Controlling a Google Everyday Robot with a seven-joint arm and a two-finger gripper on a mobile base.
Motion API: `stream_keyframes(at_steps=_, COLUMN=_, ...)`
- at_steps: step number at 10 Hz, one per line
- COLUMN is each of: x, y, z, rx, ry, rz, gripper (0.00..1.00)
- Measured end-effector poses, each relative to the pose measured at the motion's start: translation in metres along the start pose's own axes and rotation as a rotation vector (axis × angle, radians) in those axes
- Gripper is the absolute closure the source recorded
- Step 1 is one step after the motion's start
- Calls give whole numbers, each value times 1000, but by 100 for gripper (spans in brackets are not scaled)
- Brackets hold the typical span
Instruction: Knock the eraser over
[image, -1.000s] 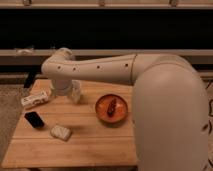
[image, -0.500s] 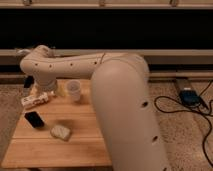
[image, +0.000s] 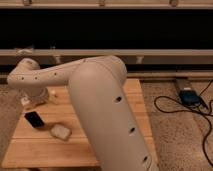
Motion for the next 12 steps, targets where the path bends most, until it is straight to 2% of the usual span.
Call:
stream_keyframes(at_steps=3, x=-5, y=-10, z=15, rx=-29, ry=-8, rz=-23, gripper=20)
stream_keyframes(at_steps=5, x=-7, y=-10, z=21, rx=-46, ry=-12, rz=-35, gripper=20)
stream_keyframes(at_steps=7, x=-19, y=-4, z=23, rx=-54, ry=-19, rz=-64, gripper=20)
stream_keyframes(at_steps=10, x=-43, y=21, z=19, rx=-41, ry=-26, rz=-98, gripper=20)
stream_keyframes(at_steps=12, x=-48, y=33, z=14, rx=-17, ry=-36, rz=-99, gripper=20)
